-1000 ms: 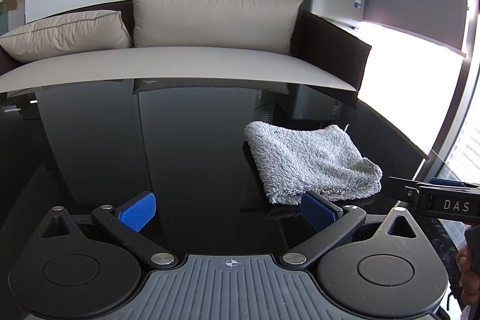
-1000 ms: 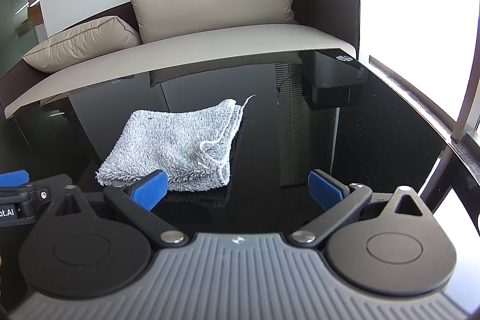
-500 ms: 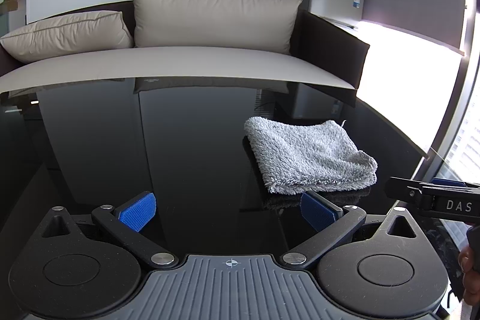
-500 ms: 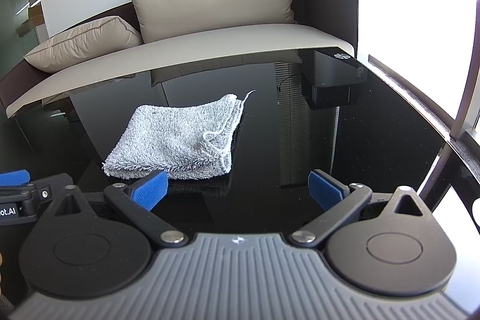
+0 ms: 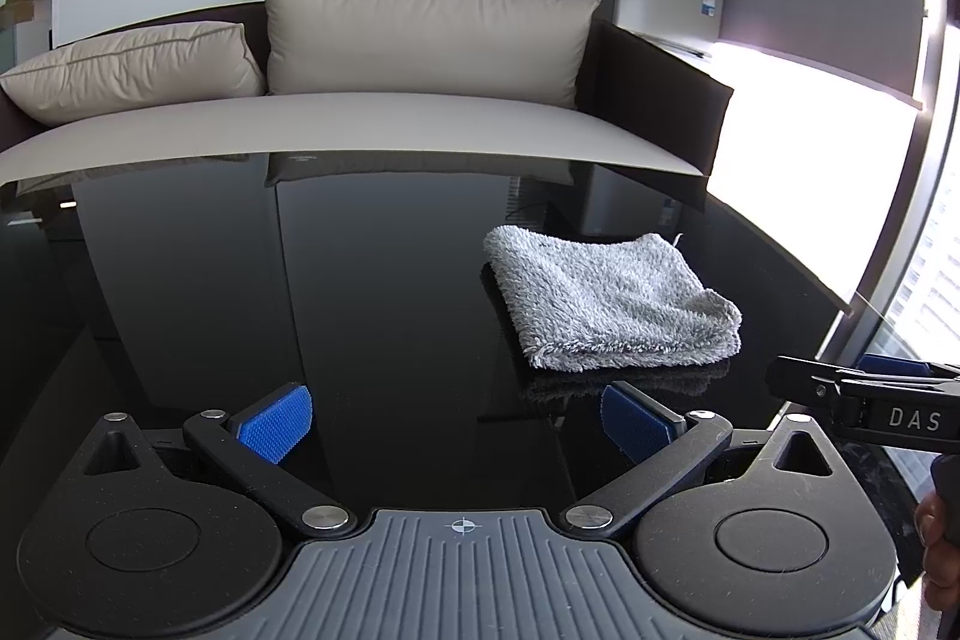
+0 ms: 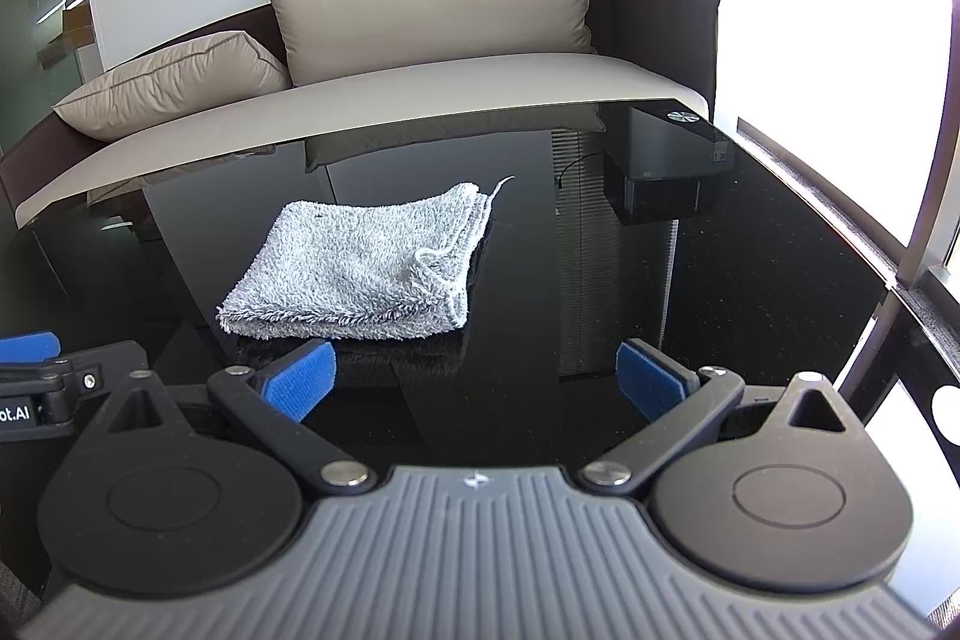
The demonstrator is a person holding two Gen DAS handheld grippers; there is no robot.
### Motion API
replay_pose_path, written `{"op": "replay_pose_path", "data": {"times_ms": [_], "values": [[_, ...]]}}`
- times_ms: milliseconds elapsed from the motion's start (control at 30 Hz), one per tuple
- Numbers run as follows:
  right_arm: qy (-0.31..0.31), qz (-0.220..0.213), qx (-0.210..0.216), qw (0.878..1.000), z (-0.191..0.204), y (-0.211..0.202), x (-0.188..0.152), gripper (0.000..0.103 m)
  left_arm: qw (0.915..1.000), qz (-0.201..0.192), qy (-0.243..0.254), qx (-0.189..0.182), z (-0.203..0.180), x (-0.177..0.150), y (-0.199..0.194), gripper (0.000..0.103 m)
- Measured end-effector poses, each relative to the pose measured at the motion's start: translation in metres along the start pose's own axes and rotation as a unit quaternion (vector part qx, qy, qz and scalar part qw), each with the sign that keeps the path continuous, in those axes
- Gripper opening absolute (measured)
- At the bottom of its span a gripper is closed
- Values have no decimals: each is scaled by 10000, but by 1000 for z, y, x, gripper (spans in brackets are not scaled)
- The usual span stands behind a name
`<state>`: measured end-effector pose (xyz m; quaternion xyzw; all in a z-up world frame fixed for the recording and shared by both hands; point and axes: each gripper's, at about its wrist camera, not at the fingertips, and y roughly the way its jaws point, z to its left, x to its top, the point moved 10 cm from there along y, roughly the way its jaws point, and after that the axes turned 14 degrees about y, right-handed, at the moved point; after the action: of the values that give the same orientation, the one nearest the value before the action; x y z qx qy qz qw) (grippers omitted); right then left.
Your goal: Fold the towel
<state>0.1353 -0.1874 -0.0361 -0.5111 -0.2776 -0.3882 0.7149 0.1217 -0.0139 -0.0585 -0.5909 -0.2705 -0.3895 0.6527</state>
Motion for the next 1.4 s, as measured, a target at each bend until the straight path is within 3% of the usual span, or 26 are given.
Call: {"op": "replay_pose_path", "data": {"times_ms": [1400], "values": [[-68,-28,57,10000,-1,-26,-13,102,10000,-27,52,-50,-4,-13,-22,102]]}}
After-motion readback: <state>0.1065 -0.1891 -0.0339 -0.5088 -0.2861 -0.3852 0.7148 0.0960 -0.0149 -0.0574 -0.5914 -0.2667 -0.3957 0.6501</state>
